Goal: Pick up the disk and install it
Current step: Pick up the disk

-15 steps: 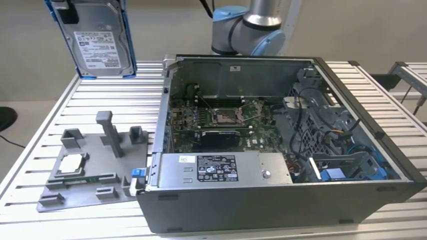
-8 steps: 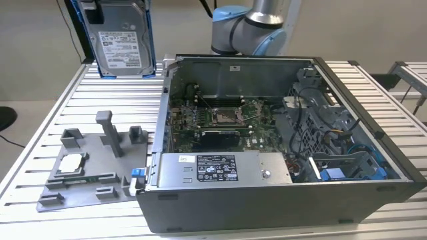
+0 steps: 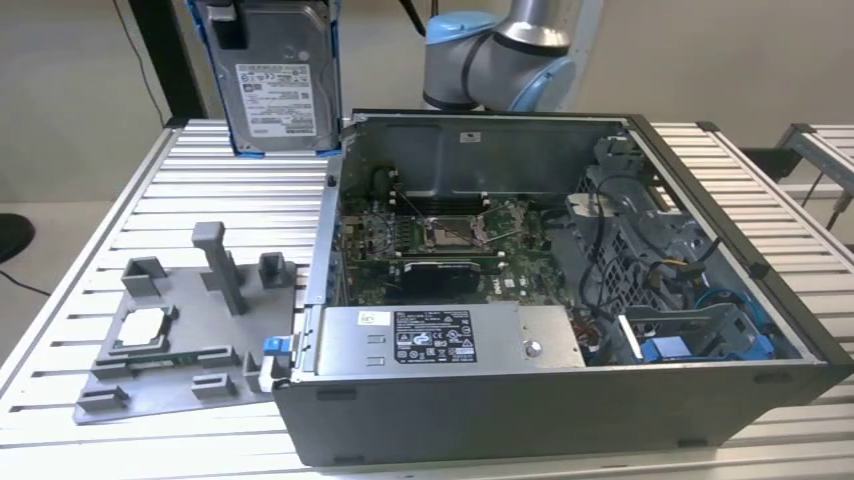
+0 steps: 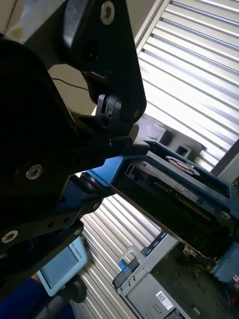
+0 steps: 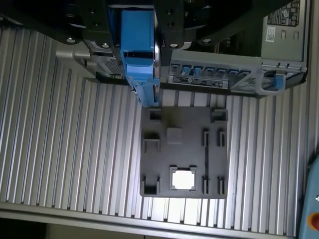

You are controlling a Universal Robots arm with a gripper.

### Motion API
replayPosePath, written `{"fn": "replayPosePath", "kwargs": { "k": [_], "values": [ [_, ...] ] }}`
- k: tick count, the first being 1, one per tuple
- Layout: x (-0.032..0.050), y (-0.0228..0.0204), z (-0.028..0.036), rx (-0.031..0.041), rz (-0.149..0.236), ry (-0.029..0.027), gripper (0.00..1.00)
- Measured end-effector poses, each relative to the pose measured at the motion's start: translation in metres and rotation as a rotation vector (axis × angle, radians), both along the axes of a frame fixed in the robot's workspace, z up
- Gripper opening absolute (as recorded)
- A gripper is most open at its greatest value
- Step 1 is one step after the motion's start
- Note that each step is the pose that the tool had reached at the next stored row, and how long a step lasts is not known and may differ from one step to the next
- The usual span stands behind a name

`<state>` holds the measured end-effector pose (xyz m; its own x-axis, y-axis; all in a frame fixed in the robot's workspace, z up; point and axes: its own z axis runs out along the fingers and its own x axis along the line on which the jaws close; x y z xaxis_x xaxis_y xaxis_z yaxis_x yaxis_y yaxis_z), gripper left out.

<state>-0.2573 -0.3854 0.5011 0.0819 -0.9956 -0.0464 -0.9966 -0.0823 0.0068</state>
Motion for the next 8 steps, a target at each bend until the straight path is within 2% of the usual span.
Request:
{"fn": "replayPosePath", "kwargs": {
  "k": [8],
  "values": [
    [0.0365,0.0,0.0001,-0.0001,0.0,0.0022,0.0]
  ]
}}
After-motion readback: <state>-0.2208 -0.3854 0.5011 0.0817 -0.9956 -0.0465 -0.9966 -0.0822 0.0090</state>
